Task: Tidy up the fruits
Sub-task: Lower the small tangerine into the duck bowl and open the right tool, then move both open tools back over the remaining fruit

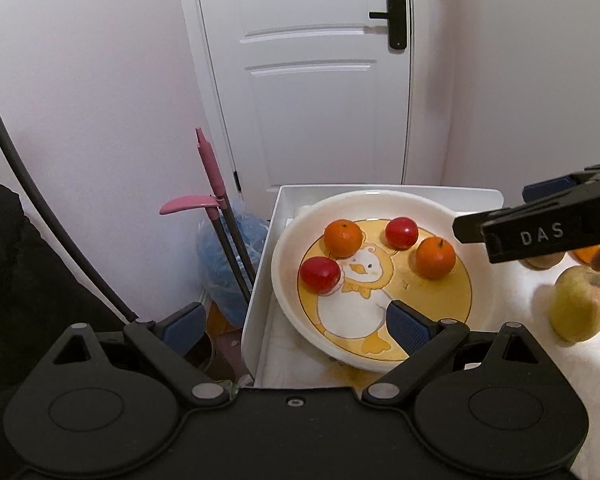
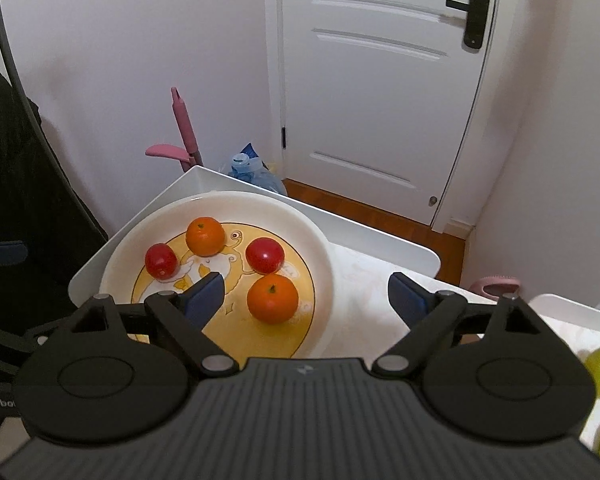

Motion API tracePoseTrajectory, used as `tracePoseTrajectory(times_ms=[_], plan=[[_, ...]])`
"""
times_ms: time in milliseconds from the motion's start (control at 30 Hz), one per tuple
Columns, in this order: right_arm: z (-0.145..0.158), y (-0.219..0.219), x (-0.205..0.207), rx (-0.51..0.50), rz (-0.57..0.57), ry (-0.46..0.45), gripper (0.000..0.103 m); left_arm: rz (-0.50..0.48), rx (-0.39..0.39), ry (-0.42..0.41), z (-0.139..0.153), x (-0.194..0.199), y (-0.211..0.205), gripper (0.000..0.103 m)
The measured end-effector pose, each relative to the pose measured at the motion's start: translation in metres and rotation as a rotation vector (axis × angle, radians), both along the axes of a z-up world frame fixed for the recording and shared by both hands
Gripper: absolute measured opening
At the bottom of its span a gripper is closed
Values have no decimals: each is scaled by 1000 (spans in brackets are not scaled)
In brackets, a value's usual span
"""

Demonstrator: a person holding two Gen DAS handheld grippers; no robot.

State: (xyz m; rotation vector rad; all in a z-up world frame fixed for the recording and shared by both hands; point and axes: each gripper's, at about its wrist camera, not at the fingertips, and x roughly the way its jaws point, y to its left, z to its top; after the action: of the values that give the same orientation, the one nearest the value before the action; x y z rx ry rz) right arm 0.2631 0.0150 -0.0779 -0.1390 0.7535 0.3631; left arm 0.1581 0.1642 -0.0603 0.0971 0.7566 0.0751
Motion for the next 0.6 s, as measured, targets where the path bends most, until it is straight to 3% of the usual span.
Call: tracePoseTrajectory(times_ms=[600], plan=[[45, -42, -60, 94, -127, -12, 103, -35, 5, -66, 35, -31, -9, 99]])
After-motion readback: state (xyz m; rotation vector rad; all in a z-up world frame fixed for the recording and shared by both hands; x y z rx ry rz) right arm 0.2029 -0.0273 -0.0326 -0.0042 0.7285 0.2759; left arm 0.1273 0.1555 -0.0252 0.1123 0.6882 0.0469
